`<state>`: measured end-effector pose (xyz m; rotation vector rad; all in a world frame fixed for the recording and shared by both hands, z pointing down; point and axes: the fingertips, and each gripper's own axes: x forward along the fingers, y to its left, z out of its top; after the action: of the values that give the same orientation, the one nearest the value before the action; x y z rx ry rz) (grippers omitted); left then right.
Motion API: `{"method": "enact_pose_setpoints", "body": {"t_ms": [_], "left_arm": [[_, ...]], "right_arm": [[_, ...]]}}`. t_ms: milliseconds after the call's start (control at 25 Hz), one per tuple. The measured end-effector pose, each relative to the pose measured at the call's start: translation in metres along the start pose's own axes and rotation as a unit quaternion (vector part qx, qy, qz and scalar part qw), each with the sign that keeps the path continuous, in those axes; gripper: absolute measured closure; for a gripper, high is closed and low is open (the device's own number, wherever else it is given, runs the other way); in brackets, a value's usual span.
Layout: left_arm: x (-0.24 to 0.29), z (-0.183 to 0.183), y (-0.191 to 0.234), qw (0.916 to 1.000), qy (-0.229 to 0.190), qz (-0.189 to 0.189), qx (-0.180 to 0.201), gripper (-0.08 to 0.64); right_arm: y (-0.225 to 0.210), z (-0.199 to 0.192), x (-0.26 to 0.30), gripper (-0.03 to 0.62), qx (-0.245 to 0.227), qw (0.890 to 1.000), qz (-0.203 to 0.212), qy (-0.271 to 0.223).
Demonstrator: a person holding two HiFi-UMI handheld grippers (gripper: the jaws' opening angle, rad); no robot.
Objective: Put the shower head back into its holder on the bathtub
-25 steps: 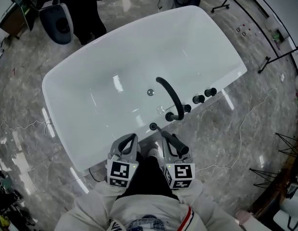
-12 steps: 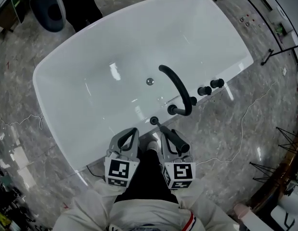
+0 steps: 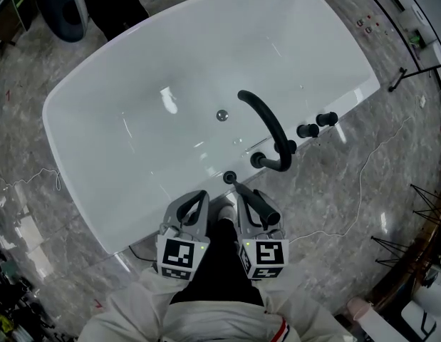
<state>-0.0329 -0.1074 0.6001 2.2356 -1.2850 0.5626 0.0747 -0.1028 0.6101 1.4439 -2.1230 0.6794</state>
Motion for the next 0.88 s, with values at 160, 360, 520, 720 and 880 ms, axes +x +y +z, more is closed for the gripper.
{"method": "enact_pose_setpoints", "body": {"t_ms": [160, 360, 520, 720, 880], "left_arm": [[0.007, -0.007, -0.001, 1.0, 0.007, -0.007, 0.0, 0.56], [0.017, -0.02, 0.002, 0.9997, 0.019, -0.011, -0.006, 0.56], [0.027, -0.03, 0.005, 0.9995, 0.026, -0.015, -0.009, 0.56], [0.033, -0.036, 0.008, 0.9992, 0.034, -0.02, -0.012, 0.56], [0.038, -0.04, 0.01, 0.9989, 0.037, -0.023, -0.014, 0.56]], "right_arm": [[-0.002, -0.009, 0.009, 0.456, 0.005, 1.0, -0.002, 0.008], [-0.002, -0.02, 0.022, 0.456, 0.009, 1.0, -0.002, 0.018], [-0.003, -0.027, 0.035, 0.456, 0.013, 1.0, -0.001, 0.023], [-0.002, -0.033, 0.045, 0.455, 0.014, 0.999, -0.001, 0.031], [-0.003, -0.037, 0.051, 0.455, 0.017, 0.999, -0.002, 0.036]]}}
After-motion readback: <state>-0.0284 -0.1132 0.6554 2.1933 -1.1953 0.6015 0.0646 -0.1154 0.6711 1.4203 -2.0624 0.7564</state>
